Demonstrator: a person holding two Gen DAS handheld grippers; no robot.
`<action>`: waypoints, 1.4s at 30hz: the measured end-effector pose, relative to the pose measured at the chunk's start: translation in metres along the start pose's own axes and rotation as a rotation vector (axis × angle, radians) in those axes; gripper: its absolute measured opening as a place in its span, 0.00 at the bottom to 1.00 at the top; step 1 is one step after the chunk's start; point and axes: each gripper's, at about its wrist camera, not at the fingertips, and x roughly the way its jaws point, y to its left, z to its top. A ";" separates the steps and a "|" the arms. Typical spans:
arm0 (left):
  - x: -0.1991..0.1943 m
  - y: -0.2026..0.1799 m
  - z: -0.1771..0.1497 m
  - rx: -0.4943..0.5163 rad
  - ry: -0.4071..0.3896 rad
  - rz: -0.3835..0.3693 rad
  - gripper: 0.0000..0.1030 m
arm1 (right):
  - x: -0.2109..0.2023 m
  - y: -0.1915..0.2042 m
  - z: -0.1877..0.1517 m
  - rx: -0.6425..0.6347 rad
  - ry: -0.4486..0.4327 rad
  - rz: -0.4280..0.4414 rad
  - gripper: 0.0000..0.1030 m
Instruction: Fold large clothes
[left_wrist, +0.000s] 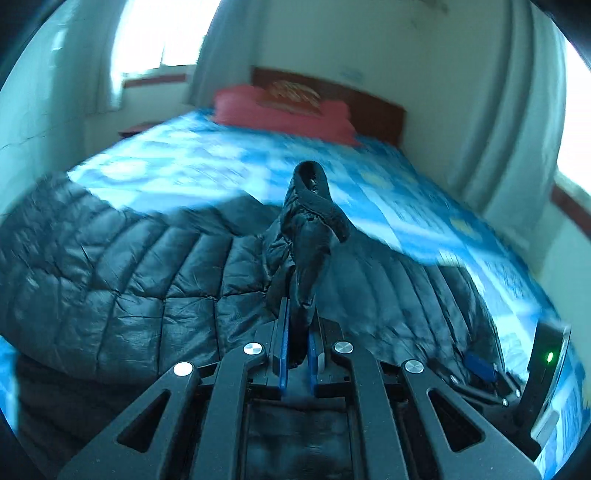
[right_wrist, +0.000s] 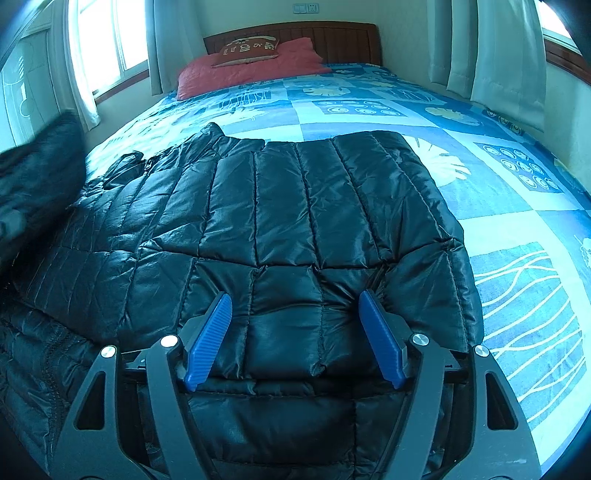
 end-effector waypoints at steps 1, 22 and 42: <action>0.001 -0.001 -0.003 0.006 0.015 -0.010 0.14 | 0.000 0.000 0.000 0.000 0.000 0.002 0.70; -0.094 0.069 -0.022 0.085 -0.074 0.123 0.74 | -0.016 0.061 0.038 0.105 0.020 0.212 0.70; -0.094 0.182 -0.021 -0.052 -0.028 0.252 0.74 | -0.012 -0.021 0.039 0.079 0.055 -0.049 0.18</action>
